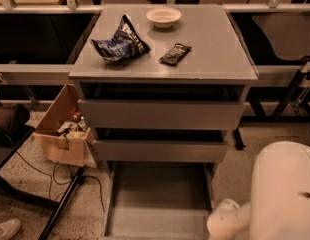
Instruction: Open bottom drawer
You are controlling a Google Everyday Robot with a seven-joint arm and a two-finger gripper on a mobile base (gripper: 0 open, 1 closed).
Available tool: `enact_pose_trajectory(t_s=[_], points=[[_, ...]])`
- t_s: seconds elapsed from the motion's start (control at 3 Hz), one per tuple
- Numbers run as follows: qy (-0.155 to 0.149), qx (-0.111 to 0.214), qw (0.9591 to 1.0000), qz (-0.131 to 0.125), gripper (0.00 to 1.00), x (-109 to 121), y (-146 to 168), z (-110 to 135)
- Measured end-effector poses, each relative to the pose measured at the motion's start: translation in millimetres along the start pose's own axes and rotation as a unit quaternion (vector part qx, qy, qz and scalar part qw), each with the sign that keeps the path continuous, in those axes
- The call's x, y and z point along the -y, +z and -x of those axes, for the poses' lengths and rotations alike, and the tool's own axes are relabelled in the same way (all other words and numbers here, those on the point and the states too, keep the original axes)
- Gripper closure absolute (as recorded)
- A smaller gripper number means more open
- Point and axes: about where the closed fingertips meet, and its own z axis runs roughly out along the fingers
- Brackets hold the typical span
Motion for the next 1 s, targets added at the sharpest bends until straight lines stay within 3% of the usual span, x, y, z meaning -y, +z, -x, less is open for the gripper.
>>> enact_pose_trajectory(t_s=[0.33,0.67,1.0], points=[[0.020,-0.020,0.9982,0.054,0.84,-61.1,6.2,-37.9],[0.019,-0.020,0.9982,0.054,0.53,-61.4,6.3,-37.7],[0.019,-0.020,0.9982,0.054,0.30,-61.4,6.3,-37.7]])
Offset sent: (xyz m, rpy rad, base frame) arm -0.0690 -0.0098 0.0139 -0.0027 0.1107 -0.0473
